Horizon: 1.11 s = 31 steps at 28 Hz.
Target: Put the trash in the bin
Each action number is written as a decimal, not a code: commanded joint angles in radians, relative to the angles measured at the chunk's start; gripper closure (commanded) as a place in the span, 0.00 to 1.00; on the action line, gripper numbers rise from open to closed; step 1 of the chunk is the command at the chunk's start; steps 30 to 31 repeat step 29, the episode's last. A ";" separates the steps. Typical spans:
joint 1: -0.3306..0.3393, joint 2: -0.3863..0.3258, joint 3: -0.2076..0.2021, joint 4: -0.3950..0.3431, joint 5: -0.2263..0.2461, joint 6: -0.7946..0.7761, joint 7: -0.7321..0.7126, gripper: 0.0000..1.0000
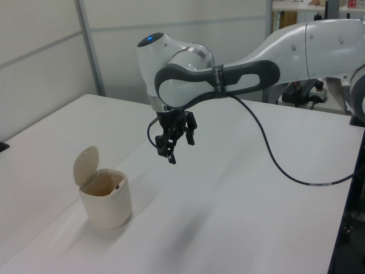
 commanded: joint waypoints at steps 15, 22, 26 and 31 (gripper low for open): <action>-0.021 -0.018 -0.008 -0.012 0.023 -0.013 -0.024 0.00; -0.023 -0.016 -0.006 -0.013 0.031 -0.011 -0.024 0.00; -0.023 -0.014 -0.006 -0.015 0.048 -0.008 -0.024 0.00; -0.023 -0.016 -0.008 -0.015 0.075 -0.008 -0.026 0.00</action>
